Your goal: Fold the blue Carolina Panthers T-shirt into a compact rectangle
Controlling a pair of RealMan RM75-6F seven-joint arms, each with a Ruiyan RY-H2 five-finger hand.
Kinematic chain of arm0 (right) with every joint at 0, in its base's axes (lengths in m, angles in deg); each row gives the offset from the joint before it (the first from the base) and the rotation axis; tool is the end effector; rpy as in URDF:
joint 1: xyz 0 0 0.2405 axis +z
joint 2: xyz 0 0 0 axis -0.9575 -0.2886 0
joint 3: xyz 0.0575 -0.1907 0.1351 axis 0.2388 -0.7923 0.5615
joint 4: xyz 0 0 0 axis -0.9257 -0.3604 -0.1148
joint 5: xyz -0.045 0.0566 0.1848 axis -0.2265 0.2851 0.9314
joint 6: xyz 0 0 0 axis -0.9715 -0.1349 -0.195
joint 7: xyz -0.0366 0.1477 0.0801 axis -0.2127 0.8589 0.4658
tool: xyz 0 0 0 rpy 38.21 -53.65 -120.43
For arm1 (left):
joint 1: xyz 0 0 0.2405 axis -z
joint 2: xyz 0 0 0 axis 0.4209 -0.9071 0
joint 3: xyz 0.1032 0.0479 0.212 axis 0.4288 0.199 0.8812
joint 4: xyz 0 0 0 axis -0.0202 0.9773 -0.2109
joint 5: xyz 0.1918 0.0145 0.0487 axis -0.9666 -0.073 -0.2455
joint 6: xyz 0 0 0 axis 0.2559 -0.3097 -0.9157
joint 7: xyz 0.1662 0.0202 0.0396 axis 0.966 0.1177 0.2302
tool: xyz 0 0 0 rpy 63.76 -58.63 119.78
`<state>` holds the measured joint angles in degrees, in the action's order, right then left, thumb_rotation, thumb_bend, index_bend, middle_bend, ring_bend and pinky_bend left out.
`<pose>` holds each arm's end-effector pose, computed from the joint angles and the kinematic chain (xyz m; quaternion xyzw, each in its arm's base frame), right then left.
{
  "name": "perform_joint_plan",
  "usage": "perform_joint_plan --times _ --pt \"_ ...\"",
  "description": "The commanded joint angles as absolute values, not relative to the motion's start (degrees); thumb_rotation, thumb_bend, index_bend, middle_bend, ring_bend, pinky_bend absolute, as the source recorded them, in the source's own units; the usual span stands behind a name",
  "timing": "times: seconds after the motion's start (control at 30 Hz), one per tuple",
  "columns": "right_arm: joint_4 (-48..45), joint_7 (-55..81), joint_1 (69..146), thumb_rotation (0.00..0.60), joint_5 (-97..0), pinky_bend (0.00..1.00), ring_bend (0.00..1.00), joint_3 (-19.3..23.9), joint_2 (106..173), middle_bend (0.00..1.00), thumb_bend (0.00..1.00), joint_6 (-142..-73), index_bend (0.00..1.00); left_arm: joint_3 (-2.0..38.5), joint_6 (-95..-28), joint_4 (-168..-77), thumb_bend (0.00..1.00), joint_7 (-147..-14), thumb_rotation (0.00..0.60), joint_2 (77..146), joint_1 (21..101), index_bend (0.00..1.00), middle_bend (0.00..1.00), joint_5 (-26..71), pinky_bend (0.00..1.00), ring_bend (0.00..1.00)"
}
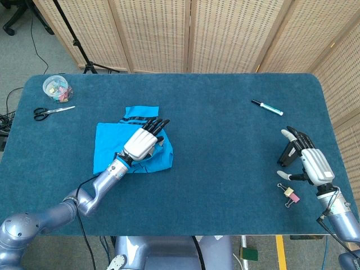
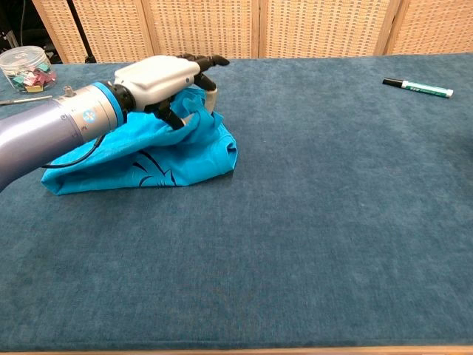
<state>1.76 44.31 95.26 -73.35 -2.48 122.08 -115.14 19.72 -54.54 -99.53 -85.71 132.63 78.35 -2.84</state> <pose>-0.2715 -0.3104 0.1534 0.5994 -0.4605 0.4937 0.4301 -0.0866 0.4005 -0.0596 -0.7907 -0.2386 -0.4366 0.3566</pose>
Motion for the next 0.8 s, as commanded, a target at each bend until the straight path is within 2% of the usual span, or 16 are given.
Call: perform_joint_plan --times 0.03,0.27,0.43,0.5,0.6,0.67,0.8 --pt "1.8 44.3 95.3 0.6 -73.4 0.0 0.0 -2.5 122.1 0.0 0.0 -115.2 0.0 20.4 -54.4 -99.2 0.49 -85.7 0.6 133.0 78.3 0.65 0.0 -3.3 0.0 0.0" --pt "1.9 43.8 95.3 0.6 -73.7 0.0 0.0 -2.7 122.2 0.0 0.0 -115.2 0.0 21.3 -54.3 -98.5 0.46 -86.1 0.6 133.7 78.5 0.65 0.0 -4.2 0.0 0.0" --pt "2.1 43.4 95.3 0.6 -73.9 0.0 0.0 -2.9 122.3 0.0 0.0 -115.2 0.0 21.4 -54.2 -97.2 0.37 -86.0 0.6 134.8 79.1 0.57 0.0 -4.8 0.0 0.0" --pt "2.2 43.3 95.3 0.6 -73.9 0.0 0.0 -2.9 122.3 0.0 0.0 -115.2 0.0 21.6 -54.2 -96.6 0.3 -85.7 0.6 135.2 79.4 0.45 0.0 -5.2 0.0 0.0" --pt "2.2 43.1 95.4 0.6 -74.0 0.0 0.0 -3.0 122.4 0.0 0.0 -115.2 0.0 21.8 -55.1 -95.7 0.15 -86.5 0.6 136.0 79.9 0.1 0.0 -6.0 0.0 0.0" --pt "2.2 43.1 95.4 0.6 -74.1 0.0 0.0 -3.1 122.4 0.0 0.0 -115.1 0.0 21.7 -56.1 -94.9 0.12 -86.8 0.6 136.7 80.0 0.01 0.0 -6.4 0.0 0.0" --pt "2.2 43.1 95.5 0.6 -74.3 0.0 0.0 -3.2 122.5 0.0 0.0 -115.1 0.0 21.5 -58.2 -93.1 0.08 -87.9 0.6 138.0 80.4 0.0 0.0 -7.3 0.0 0.0"
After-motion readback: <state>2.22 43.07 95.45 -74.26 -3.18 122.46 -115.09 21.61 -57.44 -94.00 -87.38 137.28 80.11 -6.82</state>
